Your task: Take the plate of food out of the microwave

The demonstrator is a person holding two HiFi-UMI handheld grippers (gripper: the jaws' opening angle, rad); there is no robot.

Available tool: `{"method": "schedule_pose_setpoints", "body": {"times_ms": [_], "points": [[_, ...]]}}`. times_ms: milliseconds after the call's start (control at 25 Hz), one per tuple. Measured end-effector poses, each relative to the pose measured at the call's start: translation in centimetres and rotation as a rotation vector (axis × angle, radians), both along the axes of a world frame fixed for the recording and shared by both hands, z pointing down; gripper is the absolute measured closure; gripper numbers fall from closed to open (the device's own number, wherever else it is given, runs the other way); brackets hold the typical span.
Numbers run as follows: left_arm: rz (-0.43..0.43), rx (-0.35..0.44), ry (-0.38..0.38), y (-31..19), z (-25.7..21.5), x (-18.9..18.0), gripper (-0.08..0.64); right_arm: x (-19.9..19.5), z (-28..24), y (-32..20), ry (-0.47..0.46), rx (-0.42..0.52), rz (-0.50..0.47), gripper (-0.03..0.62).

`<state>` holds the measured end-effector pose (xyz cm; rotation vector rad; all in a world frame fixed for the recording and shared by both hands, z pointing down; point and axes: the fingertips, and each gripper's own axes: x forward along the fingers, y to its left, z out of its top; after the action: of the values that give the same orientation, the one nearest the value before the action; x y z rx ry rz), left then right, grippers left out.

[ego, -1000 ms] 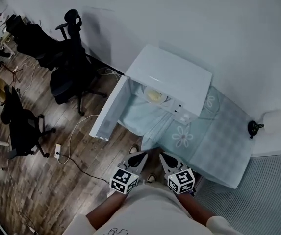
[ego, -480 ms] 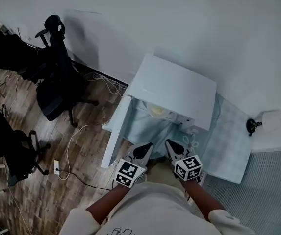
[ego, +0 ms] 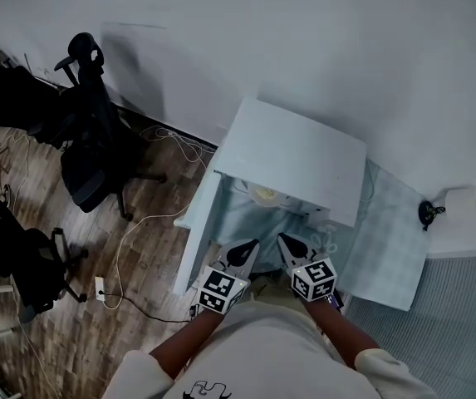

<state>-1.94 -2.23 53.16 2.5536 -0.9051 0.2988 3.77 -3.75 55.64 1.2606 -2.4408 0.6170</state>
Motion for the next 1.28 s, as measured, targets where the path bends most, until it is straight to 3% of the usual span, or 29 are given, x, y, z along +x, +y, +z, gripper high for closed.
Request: {"method": "schedule_pose_setpoints", "body": {"times_ms": [160,280,360,520,600,720,840,960,1040,1280], "points": [[-0.018,-0.009,-0.035,-0.8,0.4,0.3,0.557,1.4,2.2,-0.5,-0.105,-0.087,0.090,0.578],[-0.037,-0.013,-0.054,-1.0,0.8,0.2,0.557,2.1,3.7,-1.5,-0.294,-0.162,0.182,0.578],[-0.044,-0.015,-0.057,-0.6,0.7,0.3,0.557,2.4,5.3,-2.0,-0.504,-0.240,0.263,0.578],[-0.053,-0.006,-0.064,0.1,0.0,0.2,0.557,3.5,9.7,-3.8,-1.042,-0.422,0.490,0.578],[-0.065,-0.009,-0.070,0.5,-0.2,-0.1,0.557,4.8,11.9,-4.8,-1.192,-0.438,0.595,0.578],[-0.081,-0.012,-0.081,0.8,-0.4,-0.6,0.557,6.1,14.5,-5.9,-1.247,-0.415,0.670,0.578],[-0.095,-0.018,-0.088,0.9,-0.1,-0.9,0.557,6.0,16.4,-7.3,-1.291,-0.409,0.676,0.577],[-0.106,-0.029,-0.092,0.9,0.3,-1.0,0.557,5.6,17.4,-8.3,-1.251,-0.430,0.695,0.574],[-0.106,-0.029,-0.097,0.5,0.7,-1.0,0.557,5.9,18.5,-8.9,-1.214,-0.448,0.736,0.509],[-0.119,-0.040,-0.124,-2.3,3.7,-0.1,0.557,5.8,19.4,-10.3,-1.178,-0.463,0.742,0.492]]}}
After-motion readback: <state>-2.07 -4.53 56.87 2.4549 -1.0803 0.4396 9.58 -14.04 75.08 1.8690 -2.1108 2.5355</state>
